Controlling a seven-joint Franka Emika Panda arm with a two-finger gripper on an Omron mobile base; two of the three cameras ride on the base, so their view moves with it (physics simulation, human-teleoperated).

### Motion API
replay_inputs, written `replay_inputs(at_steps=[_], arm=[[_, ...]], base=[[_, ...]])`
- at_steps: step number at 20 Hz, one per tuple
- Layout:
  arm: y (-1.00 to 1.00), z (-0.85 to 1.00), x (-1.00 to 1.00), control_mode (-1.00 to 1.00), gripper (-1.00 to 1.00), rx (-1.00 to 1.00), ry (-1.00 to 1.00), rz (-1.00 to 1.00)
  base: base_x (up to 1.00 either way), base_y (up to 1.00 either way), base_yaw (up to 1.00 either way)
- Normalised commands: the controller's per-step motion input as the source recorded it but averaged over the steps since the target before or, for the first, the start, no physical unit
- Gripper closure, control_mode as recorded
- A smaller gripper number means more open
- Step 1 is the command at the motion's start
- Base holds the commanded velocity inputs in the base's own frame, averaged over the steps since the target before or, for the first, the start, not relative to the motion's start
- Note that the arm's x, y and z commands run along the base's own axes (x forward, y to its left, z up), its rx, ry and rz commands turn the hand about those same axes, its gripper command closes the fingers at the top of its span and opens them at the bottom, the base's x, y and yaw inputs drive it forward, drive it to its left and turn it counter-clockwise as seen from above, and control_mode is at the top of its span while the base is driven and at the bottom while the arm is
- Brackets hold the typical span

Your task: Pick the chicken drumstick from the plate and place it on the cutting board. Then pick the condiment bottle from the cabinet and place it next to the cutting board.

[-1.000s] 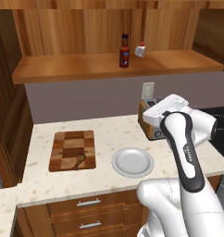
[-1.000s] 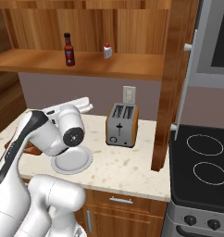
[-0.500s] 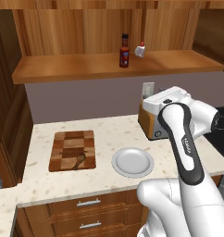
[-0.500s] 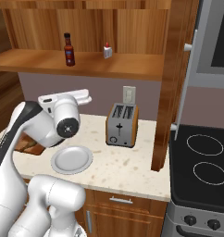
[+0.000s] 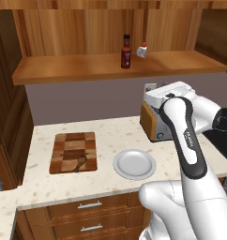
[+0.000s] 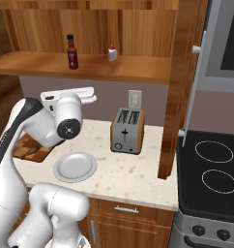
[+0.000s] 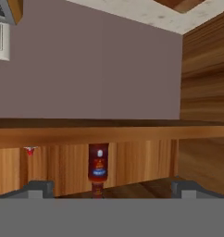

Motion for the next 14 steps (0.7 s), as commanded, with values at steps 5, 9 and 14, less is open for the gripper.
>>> replay_inputs(at_steps=[5,9,14], arm=[[0.00,0.32,0.00,-1.00,-1.00,0.07,0.00,-0.06],[0.00,0.29,0.00,-1.00,-1.00,0.05,0.00,-0.06],[0.00,0.30,0.00,-1.00,-1.00,0.04,0.00,-0.06]], base=[[0.00,0.00,0.00],[0.00,0.00,0.00],[0.00,0.00,0.00]])
